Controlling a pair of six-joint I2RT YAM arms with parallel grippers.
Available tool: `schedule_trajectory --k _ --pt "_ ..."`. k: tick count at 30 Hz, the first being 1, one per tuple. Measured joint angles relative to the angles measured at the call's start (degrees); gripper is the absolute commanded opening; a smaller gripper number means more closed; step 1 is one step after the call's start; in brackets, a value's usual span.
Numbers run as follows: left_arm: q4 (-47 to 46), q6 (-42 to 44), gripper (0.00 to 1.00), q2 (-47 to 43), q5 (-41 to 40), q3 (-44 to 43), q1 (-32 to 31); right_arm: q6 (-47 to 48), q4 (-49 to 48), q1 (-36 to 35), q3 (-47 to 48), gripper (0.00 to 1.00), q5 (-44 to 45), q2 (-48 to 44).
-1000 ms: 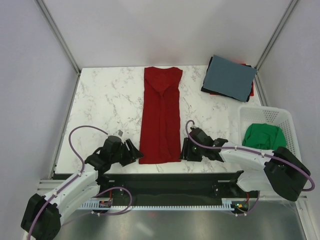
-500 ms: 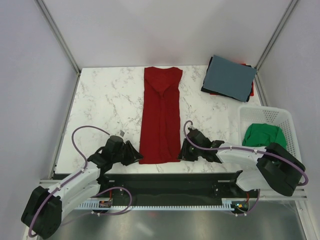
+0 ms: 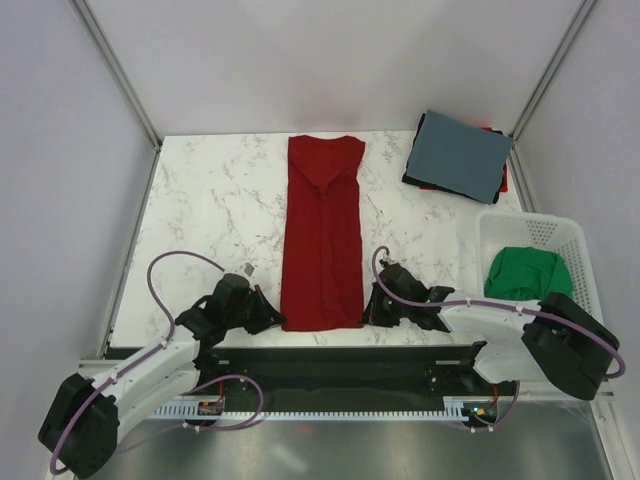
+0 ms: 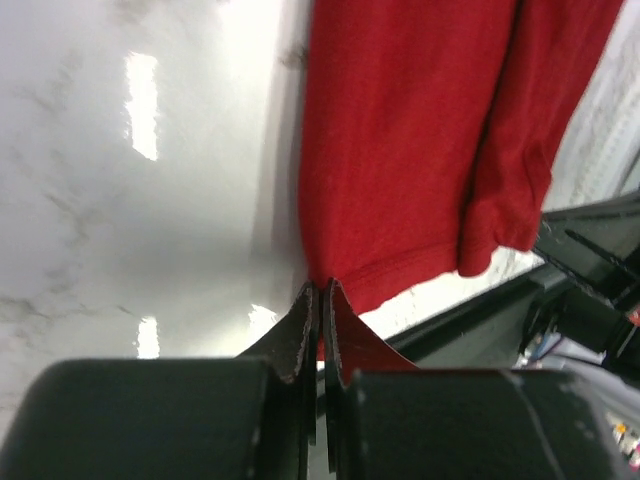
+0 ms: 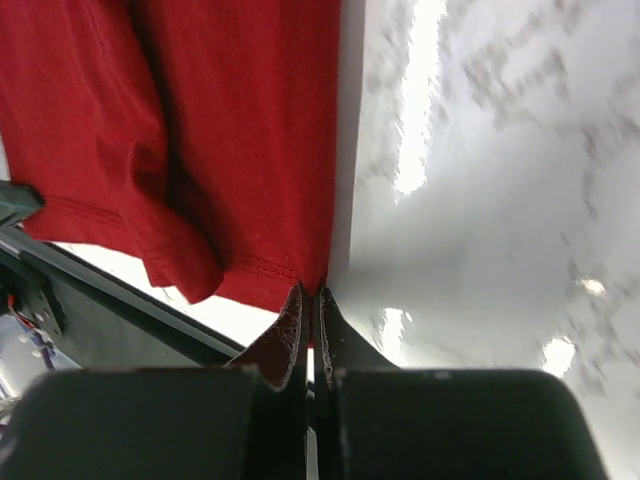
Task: Fold and stack the t-shirts
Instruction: Fold the tshirt
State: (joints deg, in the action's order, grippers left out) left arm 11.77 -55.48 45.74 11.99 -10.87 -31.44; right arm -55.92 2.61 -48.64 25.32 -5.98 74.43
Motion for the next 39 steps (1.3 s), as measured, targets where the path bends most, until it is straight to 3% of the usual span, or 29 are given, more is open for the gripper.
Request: schedule_trajectory --k 9,14,19,26,32,39 --pt "13.6 -1.9 0.02 -14.3 -1.6 -3.1 -7.7 -3.2 13.3 -6.4 -1.7 0.00 3.5 -13.9" --pt "19.5 -1.7 0.02 -13.8 -4.4 -11.7 -7.9 -3.5 22.2 -7.5 5.7 0.00 8.2 -16.2" --pt "21.1 0.8 0.02 -6.2 -9.4 -21.7 -7.9 0.3 26.7 -4.2 16.4 0.00 12.0 -13.1" --pt "21.9 7.0 0.02 7.8 -14.9 -35.0 -5.9 9.8 29.6 7.3 29.1 0.00 12.2 -3.3" --pt "20.4 12.9 0.02 18.5 -14.1 -43.7 1.6 16.8 30.8 12.7 41.4 0.00 11.0 7.0" --pt "15.9 17.6 0.02 30.7 -7.2 -47.4 10.9 21.3 30.6 16.9 50.1 0.00 8.7 18.9"
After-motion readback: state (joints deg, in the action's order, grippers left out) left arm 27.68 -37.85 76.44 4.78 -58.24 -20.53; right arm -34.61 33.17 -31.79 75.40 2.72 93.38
